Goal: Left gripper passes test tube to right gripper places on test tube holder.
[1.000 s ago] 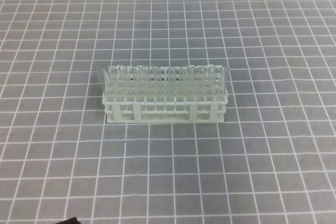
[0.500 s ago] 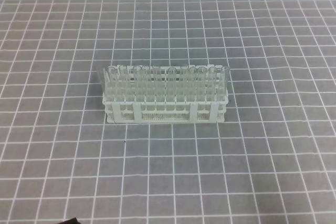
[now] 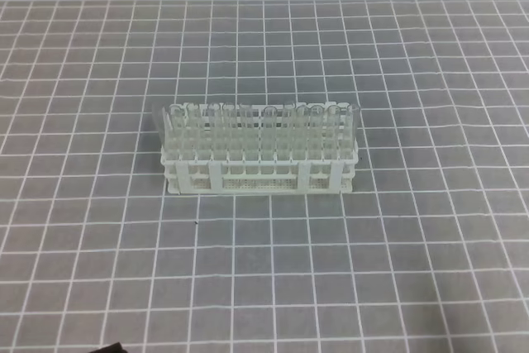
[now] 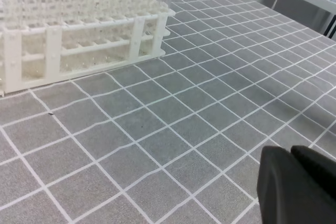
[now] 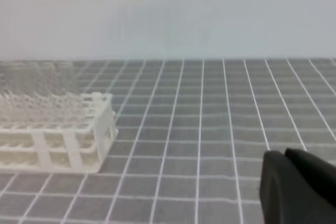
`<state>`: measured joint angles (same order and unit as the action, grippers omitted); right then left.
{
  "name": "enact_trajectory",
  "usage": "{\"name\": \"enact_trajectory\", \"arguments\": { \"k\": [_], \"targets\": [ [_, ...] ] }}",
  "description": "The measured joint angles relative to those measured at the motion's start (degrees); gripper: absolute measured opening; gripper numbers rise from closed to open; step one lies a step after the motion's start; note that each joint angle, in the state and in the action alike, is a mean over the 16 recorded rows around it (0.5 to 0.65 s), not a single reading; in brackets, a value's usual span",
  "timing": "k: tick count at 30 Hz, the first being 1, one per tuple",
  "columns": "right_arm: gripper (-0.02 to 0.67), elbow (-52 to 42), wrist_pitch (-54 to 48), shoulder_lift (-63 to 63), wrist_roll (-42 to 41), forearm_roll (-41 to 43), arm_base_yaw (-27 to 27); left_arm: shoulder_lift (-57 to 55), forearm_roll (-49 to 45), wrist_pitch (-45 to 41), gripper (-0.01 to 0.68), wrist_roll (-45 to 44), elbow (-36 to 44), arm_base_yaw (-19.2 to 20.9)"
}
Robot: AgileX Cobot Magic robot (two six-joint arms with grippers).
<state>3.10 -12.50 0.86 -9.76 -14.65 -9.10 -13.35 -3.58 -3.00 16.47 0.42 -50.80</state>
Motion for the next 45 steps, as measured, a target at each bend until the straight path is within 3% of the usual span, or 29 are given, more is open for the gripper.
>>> {"name": "enact_trajectory", "arguments": {
  "k": [8,38,41,45],
  "targets": [
    [-0.013,-1.7,-4.1,0.0,6.8,8.7,0.0,0.0,0.0,0.0,-0.001,0.0,0.0,0.0],
    [-0.013,-3.3,-7.1,0.0,6.1,8.6,0.0,0.0,-2.1,0.8,0.000,-0.8,-0.2,0.0],
    [-0.013,-3.3,-7.1,0.0,6.1,8.6,0.0,0.0,-3.8,2.4,0.000,-1.3,-0.2,0.9],
    [-0.013,-3.3,-7.1,0.0,6.1,8.6,0.0,-0.1,-5.3,6.0,0.000,-2.0,0.0,5.9]
  ]
}}
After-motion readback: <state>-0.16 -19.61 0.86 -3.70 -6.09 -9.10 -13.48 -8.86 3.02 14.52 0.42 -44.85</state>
